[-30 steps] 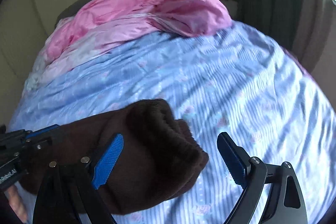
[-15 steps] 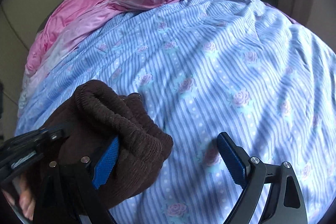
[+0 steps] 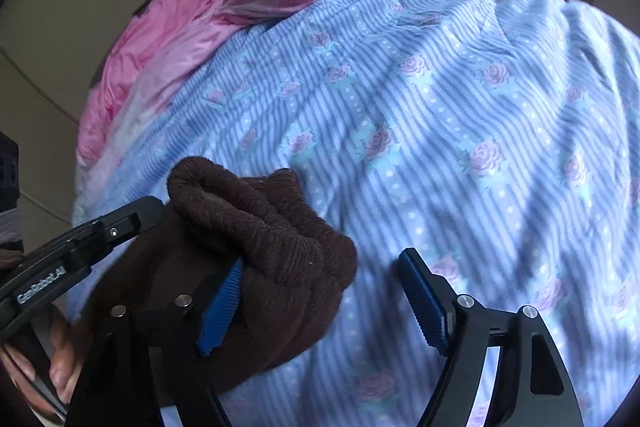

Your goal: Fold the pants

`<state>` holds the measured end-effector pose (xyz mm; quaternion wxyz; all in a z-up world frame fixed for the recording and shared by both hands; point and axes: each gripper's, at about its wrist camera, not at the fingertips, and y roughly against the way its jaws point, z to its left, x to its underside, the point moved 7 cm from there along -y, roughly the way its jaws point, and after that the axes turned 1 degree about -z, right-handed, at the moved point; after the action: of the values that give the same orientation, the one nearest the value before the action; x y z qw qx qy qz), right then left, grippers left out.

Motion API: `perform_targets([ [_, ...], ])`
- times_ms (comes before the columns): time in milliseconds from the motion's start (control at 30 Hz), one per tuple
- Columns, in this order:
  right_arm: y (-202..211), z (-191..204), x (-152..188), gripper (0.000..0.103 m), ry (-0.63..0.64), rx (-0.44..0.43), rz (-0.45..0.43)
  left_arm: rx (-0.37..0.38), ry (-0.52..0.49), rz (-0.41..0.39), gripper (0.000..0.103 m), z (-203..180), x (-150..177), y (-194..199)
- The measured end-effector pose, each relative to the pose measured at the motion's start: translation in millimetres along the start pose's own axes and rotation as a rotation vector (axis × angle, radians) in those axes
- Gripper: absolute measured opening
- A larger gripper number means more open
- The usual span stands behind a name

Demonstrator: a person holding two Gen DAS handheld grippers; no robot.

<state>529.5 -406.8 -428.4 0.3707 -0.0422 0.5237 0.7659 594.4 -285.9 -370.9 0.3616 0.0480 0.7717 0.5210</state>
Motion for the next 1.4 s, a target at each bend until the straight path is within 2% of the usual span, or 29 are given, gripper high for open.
perform_targets([
  [133,-8.8,-6.2,2.5,0.077,-0.071,-0.025,0.011,0.01,-0.047,0.022,0.006,-15.2,-13.1,-19.3],
  [300,-14.1,-9.4,1.7,0.07,-0.105,-0.054,0.015,0.044,0.003,0.077,0.004,-12.3,-18.6,-45.9],
  [633,-19.2,-13.8,2.6,0.058,-0.174,-0.106,0.03,0.017,-0.005,0.172,0.0,-16.5,-13.6,-83.5],
  [800,-18.8,-13.8,2.9,0.048,-0.175,-0.095,0.038,0.054,0.065,0.197,0.0,-8.4,-9.9,-94.5],
  [933,-12.0,-8.0,-0.8,0.044,-0.153,-0.064,0.033,0.057,0.07,0.208,0.0,-8.8,-11.8,-93.8],
  [1067,-1.0,5.4,-5.6,0.043,-0.114,-0.013,0.018,0.057,0.092,0.195,0.001,-7.4,-19.8,-71.7],
  [1200,26.0,25.6,-13.8,0.043,-0.072,-0.011,-0.033,0.044,0.163,0.086,0.01,7.6,-26.8,-17.6],
  [1333,59.0,62.1,-23.7,0.043,0.027,0.012,-0.098,-0.092,0.187,0.015,0.011,38.1,-7.2,46.0],
  [1400,73.2,85.5,-27.0,0.043,0.104,0.052,-0.118,-0.126,0.222,0.002,0.011,54.9,11.3,77.6],
])
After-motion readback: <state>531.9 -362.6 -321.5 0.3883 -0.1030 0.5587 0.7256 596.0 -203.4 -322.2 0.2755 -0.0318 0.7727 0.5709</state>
